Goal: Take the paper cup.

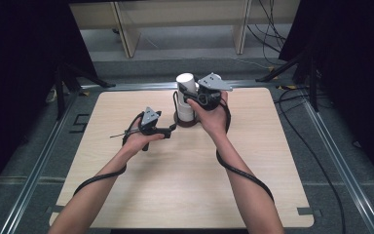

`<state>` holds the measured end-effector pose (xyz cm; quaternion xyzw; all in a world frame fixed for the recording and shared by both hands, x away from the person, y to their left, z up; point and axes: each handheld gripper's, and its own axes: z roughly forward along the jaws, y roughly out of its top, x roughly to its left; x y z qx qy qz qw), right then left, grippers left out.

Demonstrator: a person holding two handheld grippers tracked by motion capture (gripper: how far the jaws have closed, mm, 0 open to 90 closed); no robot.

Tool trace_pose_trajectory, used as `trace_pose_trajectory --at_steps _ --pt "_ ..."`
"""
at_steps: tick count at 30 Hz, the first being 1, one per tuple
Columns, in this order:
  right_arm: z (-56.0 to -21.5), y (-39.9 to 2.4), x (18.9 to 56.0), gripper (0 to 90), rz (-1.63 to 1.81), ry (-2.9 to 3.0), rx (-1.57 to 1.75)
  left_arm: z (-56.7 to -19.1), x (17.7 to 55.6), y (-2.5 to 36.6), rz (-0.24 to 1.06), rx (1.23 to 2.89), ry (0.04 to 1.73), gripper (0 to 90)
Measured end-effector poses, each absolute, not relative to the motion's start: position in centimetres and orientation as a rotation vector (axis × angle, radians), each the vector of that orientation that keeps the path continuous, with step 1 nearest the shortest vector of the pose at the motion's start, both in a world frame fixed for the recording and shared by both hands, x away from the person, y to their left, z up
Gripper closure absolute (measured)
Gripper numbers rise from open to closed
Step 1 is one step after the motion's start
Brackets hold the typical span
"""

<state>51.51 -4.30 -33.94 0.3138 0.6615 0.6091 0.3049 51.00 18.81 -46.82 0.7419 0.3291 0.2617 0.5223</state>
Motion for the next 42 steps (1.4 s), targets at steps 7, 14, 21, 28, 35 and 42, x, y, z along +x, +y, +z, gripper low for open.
trace_pose_trajectory --at_steps 7,14,21,28,35,42 --pt "-34.6 -4.8 49.9 38.3 1.61 1.766 0.822 -46.3 49.3 19.3 0.614 1.774 0.761 10.4" --pt "-35.4 -4.9 48.3 38.3 1.623 1.784 0.813 -45.7 47.1 19.6 0.616 1.756 0.729 8.3" --pt "-36.0 -5.0 47.2 38.3 1.653 1.783 0.807 -45.6 45.7 19.7 0.622 1.761 0.68 7.3" --pt "-36.3 -5.5 45.8 38.3 1.677 1.783 0.803 -45.9 44.1 19.7 0.601 1.747 0.665 6.8" --pt "-36.9 -6.1 43.8 38.3 1.675 1.78 0.783 -46.2 42.0 19.9 0.581 1.742 0.641 6.5" --pt "-37.8 -7.2 42.6 38.3 1.676 1.777 0.76 -46.7 40.1 20.3 0.571 1.743 0.628 6.4"
